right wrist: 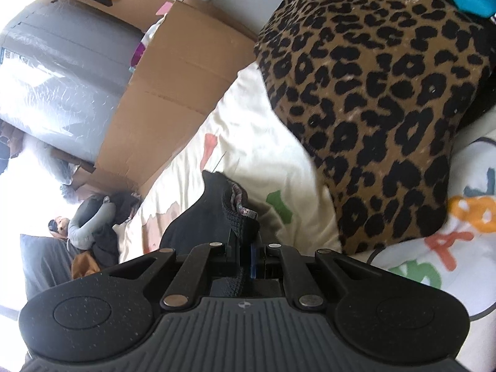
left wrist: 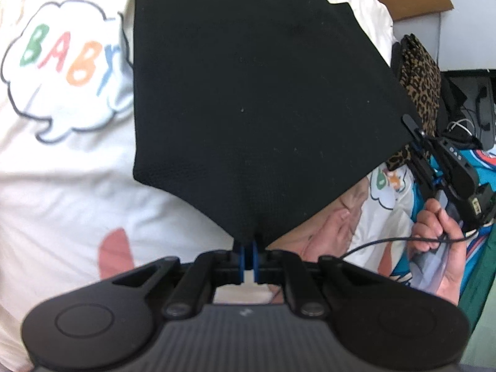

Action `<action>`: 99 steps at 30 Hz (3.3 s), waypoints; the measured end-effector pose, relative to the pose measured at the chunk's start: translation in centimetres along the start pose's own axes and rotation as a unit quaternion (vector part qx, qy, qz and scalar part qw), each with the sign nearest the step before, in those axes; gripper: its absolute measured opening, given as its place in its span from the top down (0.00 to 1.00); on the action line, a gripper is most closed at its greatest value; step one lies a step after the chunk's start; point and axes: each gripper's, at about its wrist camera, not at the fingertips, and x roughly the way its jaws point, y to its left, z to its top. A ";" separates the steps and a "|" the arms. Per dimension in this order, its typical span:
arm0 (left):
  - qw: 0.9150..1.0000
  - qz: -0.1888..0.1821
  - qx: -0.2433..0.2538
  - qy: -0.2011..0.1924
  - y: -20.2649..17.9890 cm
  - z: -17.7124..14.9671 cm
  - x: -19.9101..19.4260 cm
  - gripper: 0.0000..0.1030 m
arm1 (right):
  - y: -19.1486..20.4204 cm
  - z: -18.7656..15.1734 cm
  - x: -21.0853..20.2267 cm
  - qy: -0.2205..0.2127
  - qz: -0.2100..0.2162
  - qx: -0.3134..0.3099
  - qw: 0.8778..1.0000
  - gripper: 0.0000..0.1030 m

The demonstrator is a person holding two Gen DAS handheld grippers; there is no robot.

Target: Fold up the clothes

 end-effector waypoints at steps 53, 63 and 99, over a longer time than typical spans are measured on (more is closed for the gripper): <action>0.967 0.161 0.191 -0.048 -11.7 11.7 -5.0 0.68 | -5.9 -1.0 -4.6 -0.062 -0.065 0.104 0.991 0.63; 0.928 0.168 0.326 -0.062 -16.6 20.3 -5.7 0.42 | -4.1 -2.7 -3.2 -0.027 -0.080 0.080 0.993 0.63; 0.917 -0.047 0.393 -0.036 -11.7 25.1 5.0 0.74 | 4.9 -4.3 -2.2 0.087 -0.216 -0.086 0.969 0.54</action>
